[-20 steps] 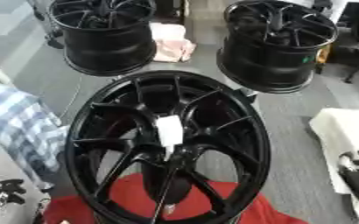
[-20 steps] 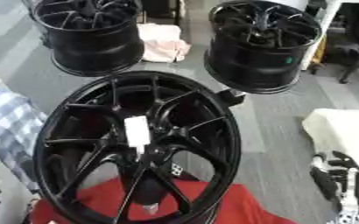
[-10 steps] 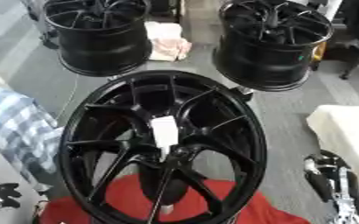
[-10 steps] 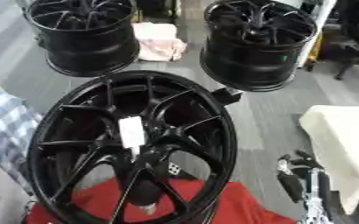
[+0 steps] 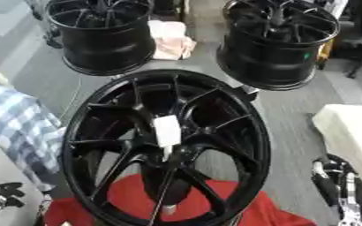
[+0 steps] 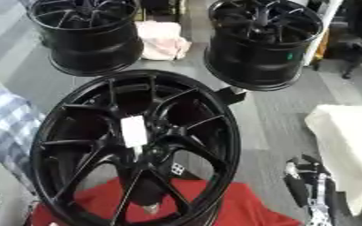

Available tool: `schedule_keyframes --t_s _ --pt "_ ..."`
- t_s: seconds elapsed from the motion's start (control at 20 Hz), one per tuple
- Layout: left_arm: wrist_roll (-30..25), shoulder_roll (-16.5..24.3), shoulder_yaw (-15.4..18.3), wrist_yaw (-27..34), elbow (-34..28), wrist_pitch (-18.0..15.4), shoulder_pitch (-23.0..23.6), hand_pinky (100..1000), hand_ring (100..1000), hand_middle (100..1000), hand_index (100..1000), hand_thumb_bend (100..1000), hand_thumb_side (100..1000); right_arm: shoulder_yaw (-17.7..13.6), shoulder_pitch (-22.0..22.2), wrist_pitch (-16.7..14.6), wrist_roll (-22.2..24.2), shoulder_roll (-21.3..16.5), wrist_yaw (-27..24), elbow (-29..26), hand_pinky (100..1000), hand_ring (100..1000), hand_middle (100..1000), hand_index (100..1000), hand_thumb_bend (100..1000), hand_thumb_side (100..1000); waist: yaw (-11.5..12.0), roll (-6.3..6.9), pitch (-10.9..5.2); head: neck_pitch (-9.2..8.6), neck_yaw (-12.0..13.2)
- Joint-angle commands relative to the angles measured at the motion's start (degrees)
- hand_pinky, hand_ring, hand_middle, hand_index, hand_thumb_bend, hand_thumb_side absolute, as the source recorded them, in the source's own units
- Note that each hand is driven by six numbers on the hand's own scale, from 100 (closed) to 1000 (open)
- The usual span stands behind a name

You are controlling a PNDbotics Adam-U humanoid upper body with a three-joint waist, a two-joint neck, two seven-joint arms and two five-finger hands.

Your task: Pull the pin out of the wheel hub.

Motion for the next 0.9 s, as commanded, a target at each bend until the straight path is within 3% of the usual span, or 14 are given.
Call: schedule_keyframes --t_s 0.05,0.45,0.9 --pt "-0.4 1.9 -0.2 0.0 -0.6 -0.8 -0.2 769 586 608 796 115 680 0.2 -0.7 -0.4 -0.6 -1.5 -0.8 -0.1 671 586 591 805 100 543 0.0 0.1 -0.61 1.07 0.6" --pt "-0.7 1.8 -0.3 0.0 -0.7 -0.7 -0.4 769 587 609 796 115 681 0.2 -0.5 -0.3 -1.4 -1.8 -0.5 0.4 672 589 597 807 100 540 0.1 0.05 -0.67 4.05 0.6" --pt "-1.0 1.7 -0.4 0.0 -0.7 -0.5 -0.3 770 588 610 796 113 682 0.3 -0.5 -0.2 -1.4 -1.9 -0.4 0.8 672 590 598 807 100 539 0.3 0.11 -0.83 4.4 -0.1"
